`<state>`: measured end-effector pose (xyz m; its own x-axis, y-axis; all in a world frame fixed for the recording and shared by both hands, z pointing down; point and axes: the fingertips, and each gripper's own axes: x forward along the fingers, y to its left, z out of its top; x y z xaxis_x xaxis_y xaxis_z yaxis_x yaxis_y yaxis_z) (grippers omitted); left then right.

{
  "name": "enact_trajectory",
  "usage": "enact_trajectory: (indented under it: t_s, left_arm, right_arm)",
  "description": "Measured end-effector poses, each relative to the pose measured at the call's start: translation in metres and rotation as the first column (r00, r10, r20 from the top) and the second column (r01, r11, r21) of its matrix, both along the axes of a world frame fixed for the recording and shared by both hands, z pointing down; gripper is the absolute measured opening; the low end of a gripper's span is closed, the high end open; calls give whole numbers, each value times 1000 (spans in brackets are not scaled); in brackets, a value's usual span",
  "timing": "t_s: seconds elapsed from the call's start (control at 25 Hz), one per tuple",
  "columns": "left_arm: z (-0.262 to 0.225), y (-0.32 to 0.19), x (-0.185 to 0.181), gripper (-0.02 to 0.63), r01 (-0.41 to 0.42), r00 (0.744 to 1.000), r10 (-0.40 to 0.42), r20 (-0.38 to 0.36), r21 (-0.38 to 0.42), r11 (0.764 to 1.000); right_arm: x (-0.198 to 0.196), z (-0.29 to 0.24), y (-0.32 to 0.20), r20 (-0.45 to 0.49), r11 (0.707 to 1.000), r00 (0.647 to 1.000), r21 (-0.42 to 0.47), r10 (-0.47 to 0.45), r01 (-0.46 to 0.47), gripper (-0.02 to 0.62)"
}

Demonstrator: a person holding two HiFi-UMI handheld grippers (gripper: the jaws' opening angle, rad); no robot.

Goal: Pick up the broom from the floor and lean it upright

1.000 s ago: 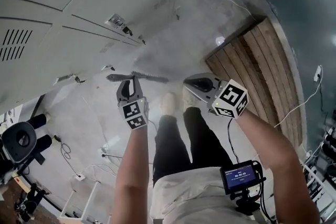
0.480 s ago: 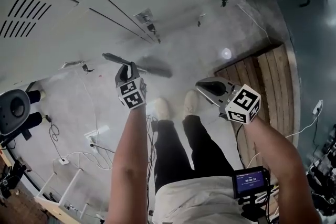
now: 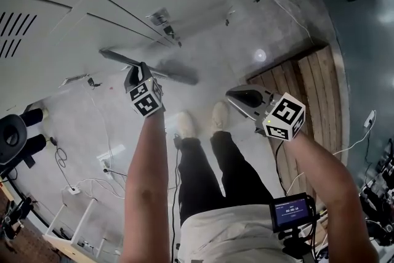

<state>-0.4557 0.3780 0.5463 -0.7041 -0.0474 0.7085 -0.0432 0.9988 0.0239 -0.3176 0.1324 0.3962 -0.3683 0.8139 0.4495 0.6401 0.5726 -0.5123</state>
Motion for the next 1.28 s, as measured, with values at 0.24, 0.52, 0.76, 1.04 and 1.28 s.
enact_trajectory:
  t_s: [0.24,0.52,0.76,1.04,1.28]
  left_arm:
    - [1,-3,-6,94,-39,999,39,-4,-26,999]
    - [-5,-5,-1,134,-91,996,91,2,-51,995]
    - [-15,1,7,147,-131,991,132,21,-47,990]
    - [-58,20,61,147,-239,970,238,50,2,971]
    - [-127,46,121,44,-387,921,381,81,93,917]
  right_arm:
    - [2,3,-5,-7,1000,1000,11,7,-7,15]
    - [1,3,-2,-2,1000,1000,18,2,-2,15]
    - [-1,-1,7,16,1000,1000,29,-1,0,15]
    - [16,-29,0,42,994,994,50,99,-101,15]
    - [59,-89,-21,84,960,960,71,265,-271,15]
